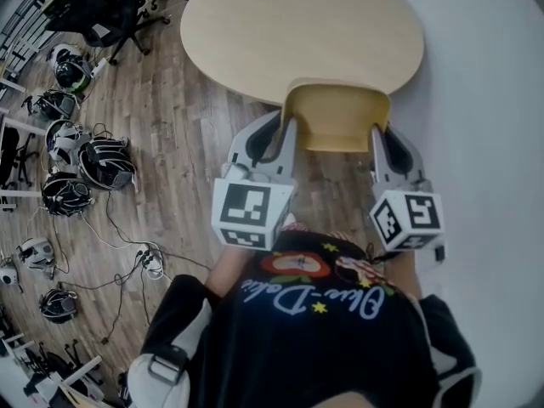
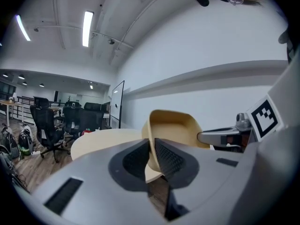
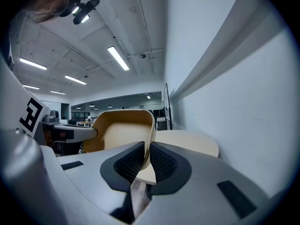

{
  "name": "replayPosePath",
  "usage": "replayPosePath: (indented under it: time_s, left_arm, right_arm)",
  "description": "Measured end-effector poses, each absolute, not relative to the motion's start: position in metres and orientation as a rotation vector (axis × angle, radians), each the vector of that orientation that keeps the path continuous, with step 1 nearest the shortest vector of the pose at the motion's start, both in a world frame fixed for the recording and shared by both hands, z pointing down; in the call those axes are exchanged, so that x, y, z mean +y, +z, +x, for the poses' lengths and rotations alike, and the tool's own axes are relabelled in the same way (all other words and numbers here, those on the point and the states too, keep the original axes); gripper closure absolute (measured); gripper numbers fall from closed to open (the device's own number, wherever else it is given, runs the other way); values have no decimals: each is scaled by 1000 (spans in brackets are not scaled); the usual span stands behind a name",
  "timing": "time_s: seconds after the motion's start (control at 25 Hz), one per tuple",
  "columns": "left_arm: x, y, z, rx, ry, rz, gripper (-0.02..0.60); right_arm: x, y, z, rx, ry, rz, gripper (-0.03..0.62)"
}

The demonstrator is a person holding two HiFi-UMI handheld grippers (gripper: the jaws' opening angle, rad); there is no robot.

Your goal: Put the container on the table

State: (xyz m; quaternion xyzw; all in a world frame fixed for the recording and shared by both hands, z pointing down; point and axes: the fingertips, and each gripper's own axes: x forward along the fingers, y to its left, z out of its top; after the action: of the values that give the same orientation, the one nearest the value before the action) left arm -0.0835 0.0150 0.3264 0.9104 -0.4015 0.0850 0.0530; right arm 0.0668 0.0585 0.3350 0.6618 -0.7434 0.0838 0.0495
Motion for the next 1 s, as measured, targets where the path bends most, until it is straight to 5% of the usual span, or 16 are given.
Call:
replayPosePath:
  time_s: [1.0]
  left_arm:
    - [-83,325,-54,-1368,298,2689,545]
  right_arm:
    - [-57,329,100,-2346,237,1873,560]
